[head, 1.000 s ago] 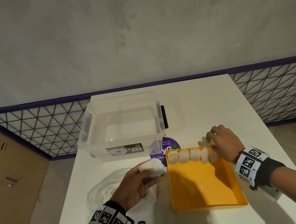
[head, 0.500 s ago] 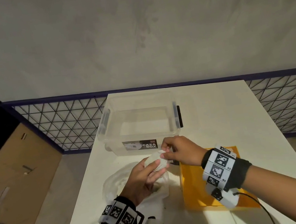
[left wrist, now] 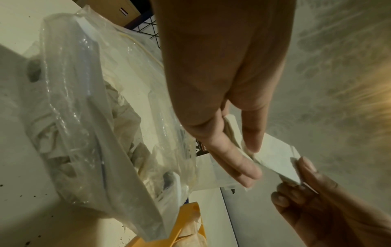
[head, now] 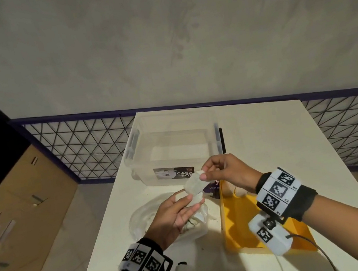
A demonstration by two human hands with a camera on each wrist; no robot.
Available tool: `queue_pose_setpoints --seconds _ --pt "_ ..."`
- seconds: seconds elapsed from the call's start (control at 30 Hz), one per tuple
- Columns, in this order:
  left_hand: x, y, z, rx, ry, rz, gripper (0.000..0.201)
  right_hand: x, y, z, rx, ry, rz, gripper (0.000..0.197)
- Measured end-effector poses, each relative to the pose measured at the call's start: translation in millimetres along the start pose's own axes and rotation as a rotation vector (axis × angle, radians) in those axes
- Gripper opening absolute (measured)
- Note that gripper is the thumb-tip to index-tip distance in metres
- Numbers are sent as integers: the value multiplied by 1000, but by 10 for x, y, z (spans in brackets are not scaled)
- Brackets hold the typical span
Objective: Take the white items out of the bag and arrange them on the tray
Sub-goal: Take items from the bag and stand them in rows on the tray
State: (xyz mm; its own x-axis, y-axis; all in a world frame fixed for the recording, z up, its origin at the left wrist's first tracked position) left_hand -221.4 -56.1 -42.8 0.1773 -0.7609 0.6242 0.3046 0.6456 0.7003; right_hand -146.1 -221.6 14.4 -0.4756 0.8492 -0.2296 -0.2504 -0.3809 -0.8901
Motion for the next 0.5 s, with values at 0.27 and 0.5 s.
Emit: queue_pose_setpoints --seconds 0.27,0.5 --pt "-94 0 -14 -24 63 -47 26 -396 -42 61 -84 219 428 7" --pt "-31 9 -23 -41 27 -107 23 -569 446 -116 84 248 651 13"
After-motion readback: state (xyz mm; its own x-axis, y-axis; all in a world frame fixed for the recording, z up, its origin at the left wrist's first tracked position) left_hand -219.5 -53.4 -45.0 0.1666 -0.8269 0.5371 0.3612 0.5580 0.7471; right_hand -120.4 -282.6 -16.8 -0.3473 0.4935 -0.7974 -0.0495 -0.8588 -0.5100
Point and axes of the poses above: each hand's wrist, its own z-axis away from the middle knuckle, its own x-axis out of the palm, y = z × x, the point moved 2 cm from there along -z, towards the middle knuckle, and after that the axes turned 11 degrees about x, right-handed, at the moved point
